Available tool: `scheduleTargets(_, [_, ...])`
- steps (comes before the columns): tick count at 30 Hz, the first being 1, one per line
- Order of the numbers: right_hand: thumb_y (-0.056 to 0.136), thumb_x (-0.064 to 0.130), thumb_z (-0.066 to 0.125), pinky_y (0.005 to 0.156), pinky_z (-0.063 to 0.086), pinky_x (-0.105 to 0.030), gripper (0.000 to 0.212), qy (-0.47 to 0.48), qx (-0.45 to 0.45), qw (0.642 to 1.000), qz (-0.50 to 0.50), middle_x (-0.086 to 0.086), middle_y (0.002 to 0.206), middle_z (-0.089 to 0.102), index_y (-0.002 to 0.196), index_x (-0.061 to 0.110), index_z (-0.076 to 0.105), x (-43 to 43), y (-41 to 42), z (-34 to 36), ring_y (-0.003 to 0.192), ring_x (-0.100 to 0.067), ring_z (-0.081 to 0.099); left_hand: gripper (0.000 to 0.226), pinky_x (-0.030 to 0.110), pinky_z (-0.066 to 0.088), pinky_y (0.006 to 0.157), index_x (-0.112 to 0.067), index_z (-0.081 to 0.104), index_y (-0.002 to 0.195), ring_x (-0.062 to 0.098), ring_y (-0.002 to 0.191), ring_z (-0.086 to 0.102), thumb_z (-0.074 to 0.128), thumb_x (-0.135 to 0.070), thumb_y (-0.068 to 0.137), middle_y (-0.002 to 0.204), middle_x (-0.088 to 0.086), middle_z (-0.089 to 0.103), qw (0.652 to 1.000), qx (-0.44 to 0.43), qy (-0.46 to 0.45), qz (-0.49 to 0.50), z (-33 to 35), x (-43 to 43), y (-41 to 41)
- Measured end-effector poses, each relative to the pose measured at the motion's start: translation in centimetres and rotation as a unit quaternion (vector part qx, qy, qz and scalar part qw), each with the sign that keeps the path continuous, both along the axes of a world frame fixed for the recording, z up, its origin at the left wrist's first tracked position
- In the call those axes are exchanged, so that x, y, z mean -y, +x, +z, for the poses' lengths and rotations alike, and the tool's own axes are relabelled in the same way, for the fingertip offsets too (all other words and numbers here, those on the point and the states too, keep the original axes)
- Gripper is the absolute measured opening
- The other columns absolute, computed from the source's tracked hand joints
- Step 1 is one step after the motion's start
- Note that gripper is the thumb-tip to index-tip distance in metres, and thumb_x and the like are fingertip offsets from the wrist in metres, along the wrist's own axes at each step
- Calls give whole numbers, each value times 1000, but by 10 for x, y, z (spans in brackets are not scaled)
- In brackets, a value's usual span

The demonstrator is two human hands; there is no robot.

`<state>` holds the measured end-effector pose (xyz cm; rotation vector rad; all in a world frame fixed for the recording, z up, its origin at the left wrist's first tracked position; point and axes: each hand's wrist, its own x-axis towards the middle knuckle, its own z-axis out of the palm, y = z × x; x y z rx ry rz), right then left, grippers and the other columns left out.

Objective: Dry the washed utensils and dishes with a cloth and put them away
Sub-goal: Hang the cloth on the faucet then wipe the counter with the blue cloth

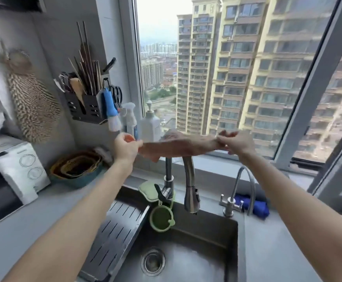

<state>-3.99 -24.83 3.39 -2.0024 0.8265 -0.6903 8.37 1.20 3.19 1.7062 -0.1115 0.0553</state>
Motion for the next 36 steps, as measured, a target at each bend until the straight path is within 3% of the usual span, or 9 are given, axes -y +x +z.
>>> scheduleTargets(4, [83,44,66,76,57,-43,44,-60,-197,976,74,-16,81,73,85,0,72,-3,0,-51,76,-27,69,12,23,46,54,-5,56,83,25,63,58,56,5,78,75,14,61,965,-98,194,-144,-50,-8,16])
scheduleTargets(7, [89,38,59,81,54,-39,29,-88,-132,986,49,-10,87,72,91,11,70,-6,1,-54,86,-25,68,21,28,49,74,-9,60,99,29,92,61,55,-4,79,95,9,65,932,25,330,-146,-45,2,30])
scheduleTargets(12, [87,27,58,72,56,-44,21,-2,60,992,-111,-3,70,70,70,18,67,-1,-56,-76,70,-22,68,11,29,46,67,-11,62,94,21,71,60,57,-11,85,78,3,65,895,340,262,-122,-18,25,-18])
scheduleTargets(16, [76,41,53,75,55,-53,28,57,24,974,-217,2,62,68,60,21,63,18,-108,-136,70,-28,67,9,26,46,53,-7,66,84,14,57,54,58,-10,83,67,0,63,756,544,171,-321,-43,43,-82])
scheduleTargets(19, [68,49,49,76,54,-52,31,71,-34,967,-241,-1,68,70,62,23,65,36,-130,-186,76,-32,67,9,32,46,47,-7,66,81,26,57,55,57,-7,81,67,5,60,690,575,202,-390,-78,67,-107])
scheduleTargets(23, [87,21,57,83,46,-33,19,-3,-171,971,-169,-8,101,71,100,15,70,50,-140,-222,95,-27,65,8,35,46,45,-9,63,82,29,58,56,55,-9,79,69,5,58,707,471,308,-429,-128,102,-123])
scheduleTargets(27, [91,19,54,94,39,-36,40,-126,-288,947,-71,-10,133,55,131,14,53,95,-130,-252,117,-32,51,22,36,48,71,-15,59,109,28,91,59,47,-21,91,99,3,62,767,301,401,-401,-168,134,-120])
scheduleTargets(33, [94,39,50,117,15,-42,64,-284,-468,831,97,-7,158,17,150,29,19,169,-76,-288,143,-32,16,25,33,46,76,-15,60,113,26,97,58,49,-21,92,105,3,63,794,237,422,-369,-214,161,-113])
scheduleTargets(36, [94,37,49,116,18,-45,63,-306,-479,808,155,-4,157,20,150,30,19,186,-63,-311,142,-29,21,23,32,47,74,-15,62,109,25,92,57,49,-22,91,100,3,62,788,228,435,-371,-234,168,-112])
